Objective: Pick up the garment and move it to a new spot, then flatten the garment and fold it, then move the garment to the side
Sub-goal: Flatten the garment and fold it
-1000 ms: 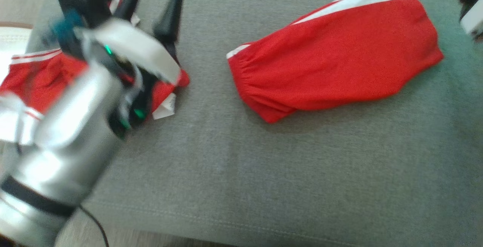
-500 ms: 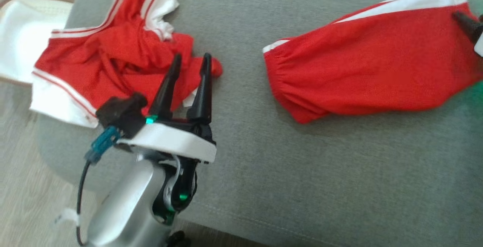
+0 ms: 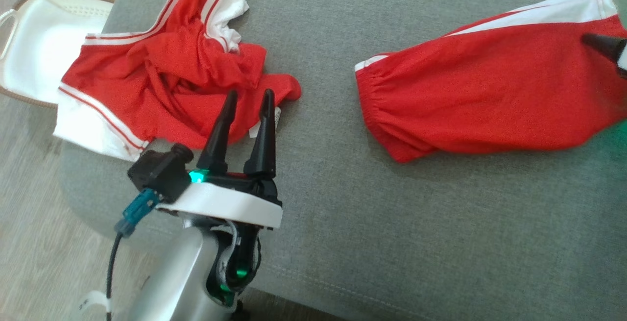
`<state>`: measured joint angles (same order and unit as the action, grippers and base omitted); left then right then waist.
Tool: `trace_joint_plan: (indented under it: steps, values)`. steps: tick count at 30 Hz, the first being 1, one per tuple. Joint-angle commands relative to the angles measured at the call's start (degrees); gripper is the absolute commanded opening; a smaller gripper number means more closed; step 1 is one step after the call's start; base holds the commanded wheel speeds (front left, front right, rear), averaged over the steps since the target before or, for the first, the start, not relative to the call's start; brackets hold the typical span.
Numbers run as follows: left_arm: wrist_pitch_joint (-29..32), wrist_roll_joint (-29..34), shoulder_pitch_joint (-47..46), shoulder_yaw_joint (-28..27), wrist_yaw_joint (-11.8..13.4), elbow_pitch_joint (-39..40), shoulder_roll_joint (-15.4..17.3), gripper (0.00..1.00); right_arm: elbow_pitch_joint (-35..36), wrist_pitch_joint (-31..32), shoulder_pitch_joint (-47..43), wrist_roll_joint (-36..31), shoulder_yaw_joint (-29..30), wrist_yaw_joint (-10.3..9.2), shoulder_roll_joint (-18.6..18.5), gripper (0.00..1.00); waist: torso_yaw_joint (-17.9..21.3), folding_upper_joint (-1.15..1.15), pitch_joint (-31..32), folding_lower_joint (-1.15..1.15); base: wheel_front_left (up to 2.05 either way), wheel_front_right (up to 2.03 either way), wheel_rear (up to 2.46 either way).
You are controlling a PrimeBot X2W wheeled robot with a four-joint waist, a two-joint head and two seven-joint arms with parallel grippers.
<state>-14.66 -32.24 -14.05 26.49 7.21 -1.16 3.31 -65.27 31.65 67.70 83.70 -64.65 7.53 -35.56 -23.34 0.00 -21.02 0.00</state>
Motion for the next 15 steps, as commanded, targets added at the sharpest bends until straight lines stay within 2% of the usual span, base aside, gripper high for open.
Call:
trace_joint_plan:
  steps: [1,8,15]
  values:
    - [-0.3,0.8,-0.2,-2.9,-0.4,1.4,0.2,1.0,1.7,-1.3,-3.5,-0.2,-1.2,-0.04,0.6,0.0,0.4,0.0,0.1,0.0,0.0,0.0,0.0]
    - [-0.3,3.5,-0.2,-4.8,-1.4,0.5,-0.2,1.0,4.9,-11.5,-4.2,-1.0,-0.3,-0.04,0.9,0.0,3.7,0.0,2.2,0.0,0.0,0.0,0.0]
    - [-0.3,5.3,0.7,-7.0,-2.0,-0.5,-0.2,1.0,5.1,-15.2,-6.3,-0.5,0.1,-0.04,1.3,0.0,8.7,0.0,5.6,0.0,0.0,0.0,0.0]
